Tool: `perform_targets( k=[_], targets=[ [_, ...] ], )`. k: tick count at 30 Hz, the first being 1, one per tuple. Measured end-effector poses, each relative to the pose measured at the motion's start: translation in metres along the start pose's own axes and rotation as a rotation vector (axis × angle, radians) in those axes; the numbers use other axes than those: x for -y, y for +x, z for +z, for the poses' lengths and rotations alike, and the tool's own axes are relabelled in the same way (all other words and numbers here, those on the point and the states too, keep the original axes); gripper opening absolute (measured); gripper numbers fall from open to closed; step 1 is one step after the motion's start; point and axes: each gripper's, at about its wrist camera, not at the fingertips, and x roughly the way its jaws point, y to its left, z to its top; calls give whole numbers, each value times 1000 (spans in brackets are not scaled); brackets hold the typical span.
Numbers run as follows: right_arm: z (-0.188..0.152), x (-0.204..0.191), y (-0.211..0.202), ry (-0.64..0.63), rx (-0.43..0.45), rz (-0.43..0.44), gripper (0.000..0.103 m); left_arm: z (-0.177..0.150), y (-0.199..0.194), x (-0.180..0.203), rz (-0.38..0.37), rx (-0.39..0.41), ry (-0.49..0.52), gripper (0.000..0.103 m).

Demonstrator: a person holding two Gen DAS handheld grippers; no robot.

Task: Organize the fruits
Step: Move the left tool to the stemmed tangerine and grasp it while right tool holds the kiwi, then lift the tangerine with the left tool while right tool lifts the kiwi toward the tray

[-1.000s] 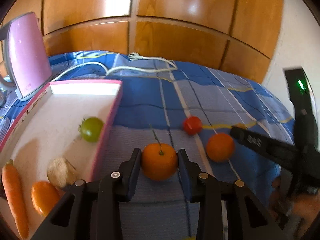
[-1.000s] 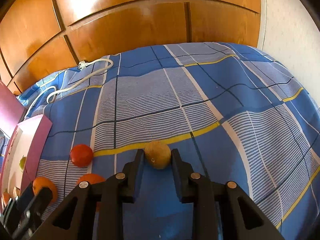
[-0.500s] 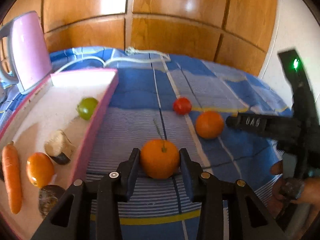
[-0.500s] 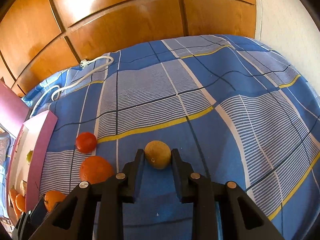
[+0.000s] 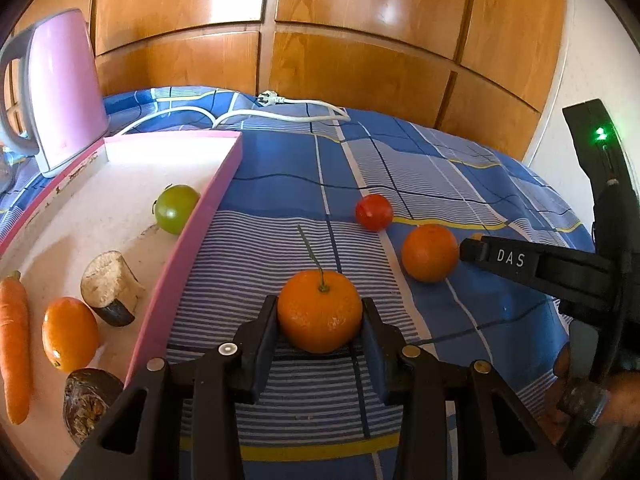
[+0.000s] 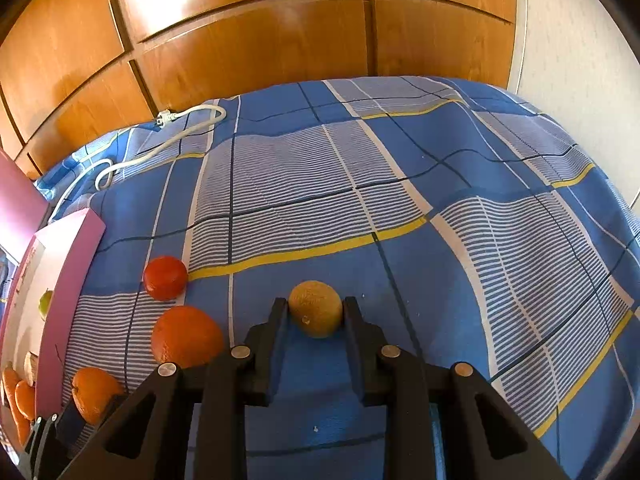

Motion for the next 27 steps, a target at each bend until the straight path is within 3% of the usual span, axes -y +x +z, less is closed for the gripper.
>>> perform_targets(
  k=[18, 27],
  targets=[
    [0, -1, -1, -9, 6, -7, 27, 0, -7, -3, 11, 3, 5, 38],
    [1, 6, -7, 24, 33, -5, 27, 3, -23, -1, 7, 54, 20, 38]
  ],
)
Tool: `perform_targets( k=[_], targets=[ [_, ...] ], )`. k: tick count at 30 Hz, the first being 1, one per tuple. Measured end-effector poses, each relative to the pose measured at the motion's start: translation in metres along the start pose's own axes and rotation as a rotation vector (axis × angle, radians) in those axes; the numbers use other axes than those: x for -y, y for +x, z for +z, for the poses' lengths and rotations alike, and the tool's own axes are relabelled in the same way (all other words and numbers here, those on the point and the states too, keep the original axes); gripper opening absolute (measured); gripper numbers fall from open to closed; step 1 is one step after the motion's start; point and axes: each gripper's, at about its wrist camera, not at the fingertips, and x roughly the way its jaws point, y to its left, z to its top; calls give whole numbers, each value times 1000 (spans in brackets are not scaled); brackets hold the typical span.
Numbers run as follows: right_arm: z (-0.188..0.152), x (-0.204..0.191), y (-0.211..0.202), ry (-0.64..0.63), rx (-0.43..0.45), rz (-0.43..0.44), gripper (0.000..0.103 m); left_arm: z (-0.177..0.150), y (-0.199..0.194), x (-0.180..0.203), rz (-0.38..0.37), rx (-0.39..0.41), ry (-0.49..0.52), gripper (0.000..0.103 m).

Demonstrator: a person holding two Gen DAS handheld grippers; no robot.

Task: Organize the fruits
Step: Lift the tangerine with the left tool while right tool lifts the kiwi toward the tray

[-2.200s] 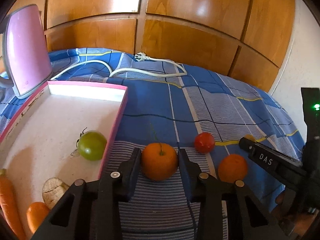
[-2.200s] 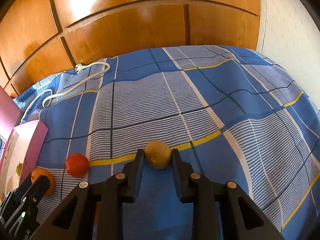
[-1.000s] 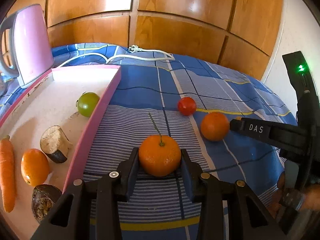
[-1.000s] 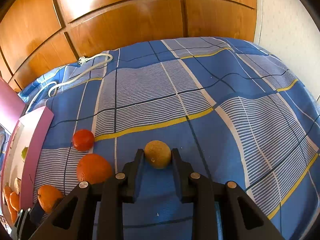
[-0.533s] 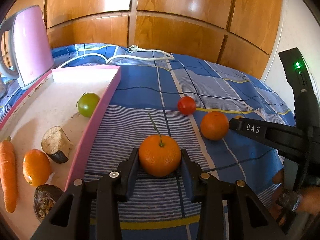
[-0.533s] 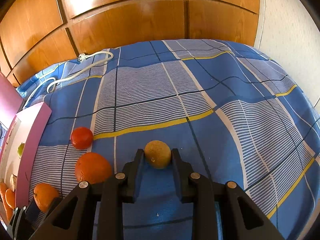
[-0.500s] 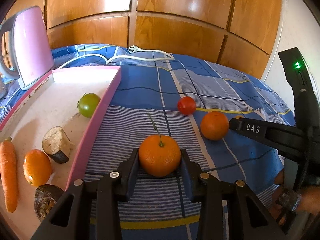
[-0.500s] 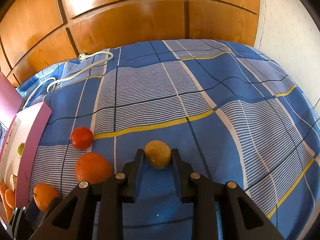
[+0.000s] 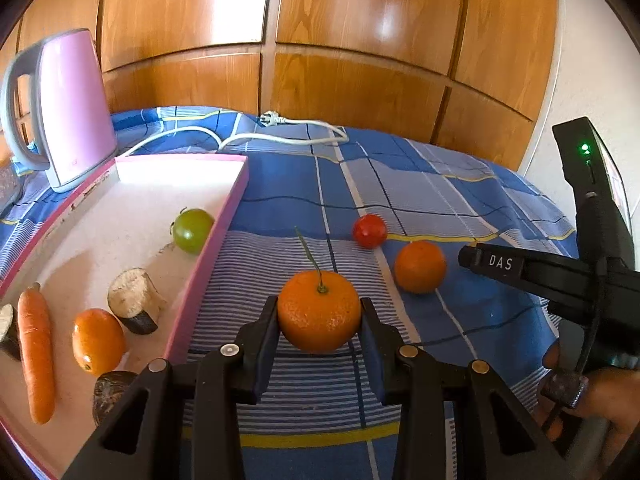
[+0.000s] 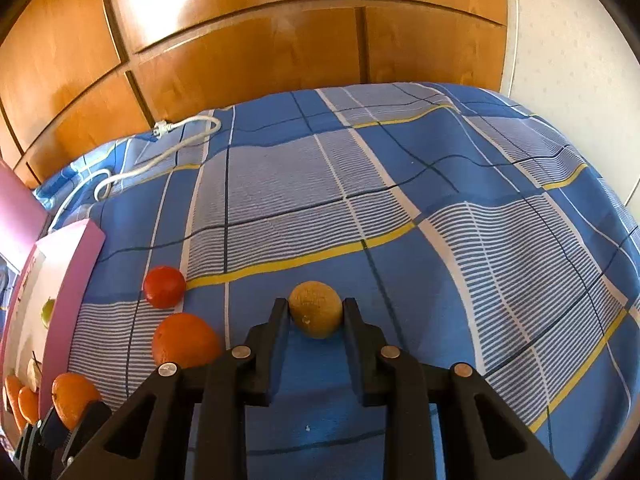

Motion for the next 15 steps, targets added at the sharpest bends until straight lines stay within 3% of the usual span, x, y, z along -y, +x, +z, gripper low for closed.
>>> perform_targets(
  k=[15],
  targets=[
    [-2, -18, -42, -45, 157, 106, 27, 1, -25, -12, 17, 71, -48, 38]
  ],
)
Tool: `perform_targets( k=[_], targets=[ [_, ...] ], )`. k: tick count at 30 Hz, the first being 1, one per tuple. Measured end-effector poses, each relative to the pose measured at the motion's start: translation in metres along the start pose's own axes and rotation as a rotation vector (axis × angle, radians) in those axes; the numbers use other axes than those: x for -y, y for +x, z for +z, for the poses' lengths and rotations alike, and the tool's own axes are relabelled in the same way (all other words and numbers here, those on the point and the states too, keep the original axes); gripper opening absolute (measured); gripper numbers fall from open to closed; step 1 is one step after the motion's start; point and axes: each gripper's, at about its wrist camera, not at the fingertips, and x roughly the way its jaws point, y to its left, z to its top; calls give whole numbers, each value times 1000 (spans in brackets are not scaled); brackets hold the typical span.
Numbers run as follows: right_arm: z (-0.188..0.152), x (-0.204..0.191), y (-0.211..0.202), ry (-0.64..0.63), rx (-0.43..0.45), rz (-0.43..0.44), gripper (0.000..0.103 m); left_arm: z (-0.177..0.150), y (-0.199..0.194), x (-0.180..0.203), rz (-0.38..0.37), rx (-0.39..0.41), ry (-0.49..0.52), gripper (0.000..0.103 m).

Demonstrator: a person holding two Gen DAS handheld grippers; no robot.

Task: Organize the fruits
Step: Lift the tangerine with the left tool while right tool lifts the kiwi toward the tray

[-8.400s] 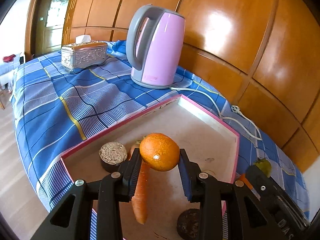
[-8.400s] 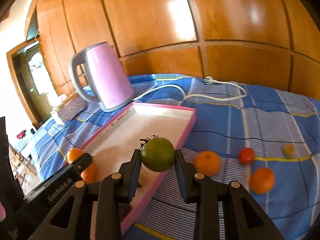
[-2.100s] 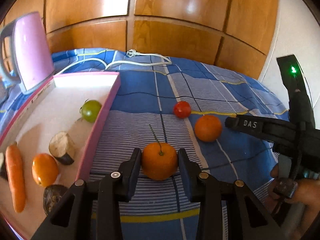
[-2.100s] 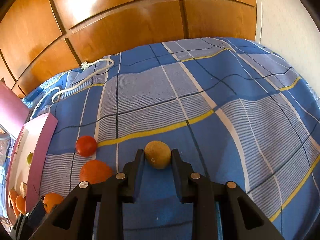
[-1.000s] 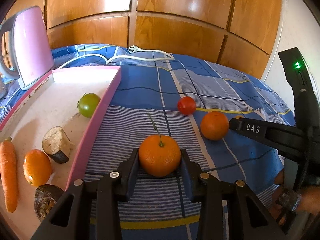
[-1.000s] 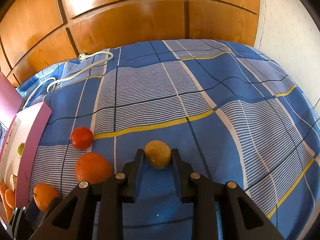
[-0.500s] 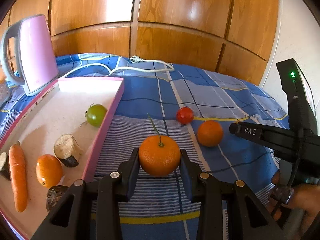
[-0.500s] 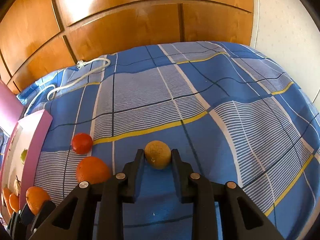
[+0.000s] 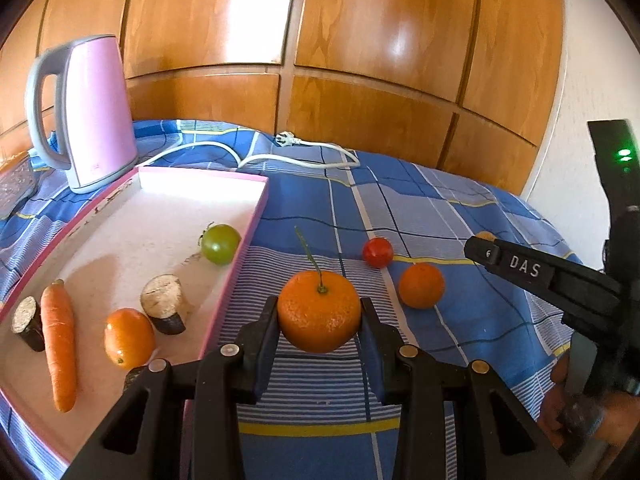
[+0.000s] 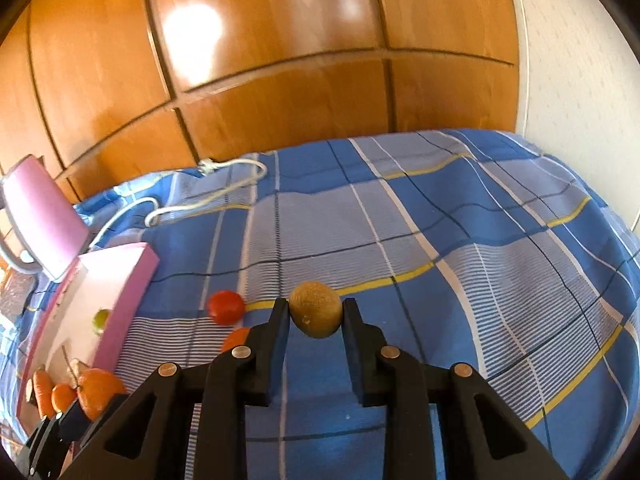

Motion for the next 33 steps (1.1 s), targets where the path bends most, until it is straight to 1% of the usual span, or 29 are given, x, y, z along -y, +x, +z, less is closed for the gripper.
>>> perform_targets(
  k=[5, 12, 17, 25, 33],
  targets=[
    [-1, -10, -10, -33, 40, 43, 27, 1, -11, -5, 8, 37, -23, 38],
    [-5, -28, -15, -105, 59, 86, 27, 4, -25, -16, 37, 92, -64, 38],
    [-8, -36, -17, -139, 61, 109, 27, 6, -33, -30, 66, 119, -123, 38],
    [-14, -54, -20, -205, 61, 153, 27, 6, -37, -50, 138, 120, -200, 38],
    [-29, -91, -21, -327, 58, 218, 27, 2, -38, -78, 208, 95, -301, 38]
  ],
)
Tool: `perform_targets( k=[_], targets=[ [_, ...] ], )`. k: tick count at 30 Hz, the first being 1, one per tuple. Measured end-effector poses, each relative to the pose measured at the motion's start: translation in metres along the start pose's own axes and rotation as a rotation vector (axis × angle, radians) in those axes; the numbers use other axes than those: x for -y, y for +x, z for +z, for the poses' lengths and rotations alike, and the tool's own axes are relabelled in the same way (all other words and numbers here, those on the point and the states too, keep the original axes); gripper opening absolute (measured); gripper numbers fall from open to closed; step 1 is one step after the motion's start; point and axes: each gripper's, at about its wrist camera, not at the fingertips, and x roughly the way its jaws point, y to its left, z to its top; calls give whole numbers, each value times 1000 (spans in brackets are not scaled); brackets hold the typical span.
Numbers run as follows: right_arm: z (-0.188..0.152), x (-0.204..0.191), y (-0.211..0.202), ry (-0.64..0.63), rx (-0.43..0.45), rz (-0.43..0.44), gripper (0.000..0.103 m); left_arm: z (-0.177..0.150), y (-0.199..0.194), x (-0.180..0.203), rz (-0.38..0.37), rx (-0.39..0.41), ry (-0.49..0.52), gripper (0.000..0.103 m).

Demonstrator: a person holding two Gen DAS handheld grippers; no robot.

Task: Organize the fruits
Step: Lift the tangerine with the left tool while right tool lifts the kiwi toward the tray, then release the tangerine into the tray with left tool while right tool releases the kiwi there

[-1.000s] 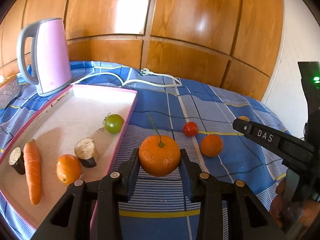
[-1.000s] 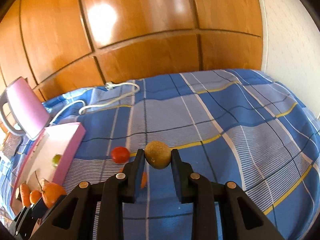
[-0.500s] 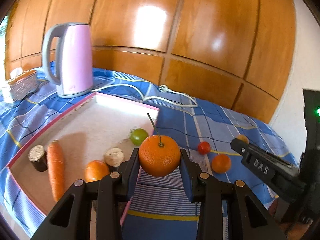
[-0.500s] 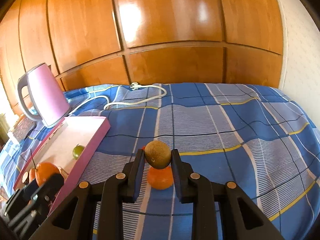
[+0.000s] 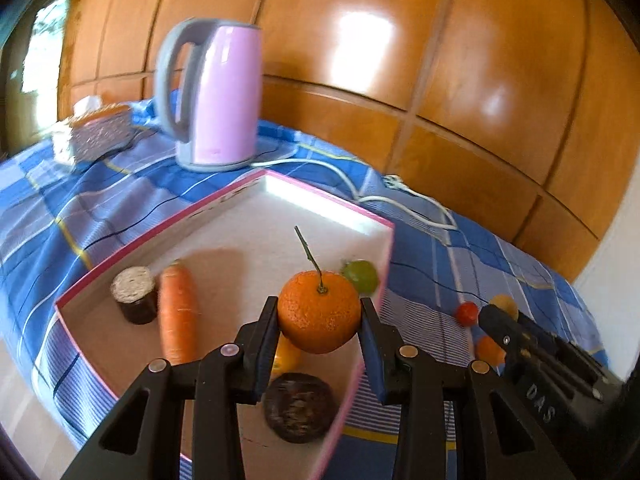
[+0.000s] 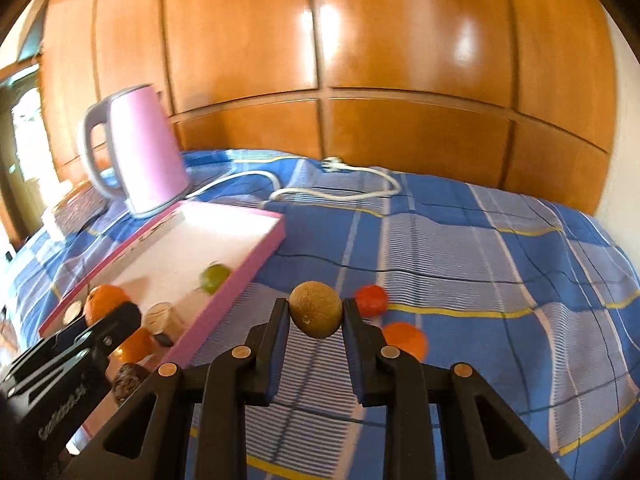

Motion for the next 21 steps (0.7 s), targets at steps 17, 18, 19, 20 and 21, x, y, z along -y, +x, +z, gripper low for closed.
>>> perform_targets(
  k=[17, 18, 19, 20, 21],
  targets=[
    [14, -50, 24, -15, -3, 187, 27, 19, 16, -54, 100, -29, -176, 38],
    [14, -55, 26, -25, -8, 203, 27, 19, 15, -50, 105, -22, -166, 38],
    [14, -57, 27, -30, -10, 211, 27, 18, 14, -48, 115, -8, -154, 38],
    [14, -61, 28, -39, -12, 223, 27, 18, 12, -46, 124, 6, -145, 38],
    [14, -63, 28, -45, -12, 229, 27, 19, 11, -46, 129, 14, -143, 38]
  ],
)
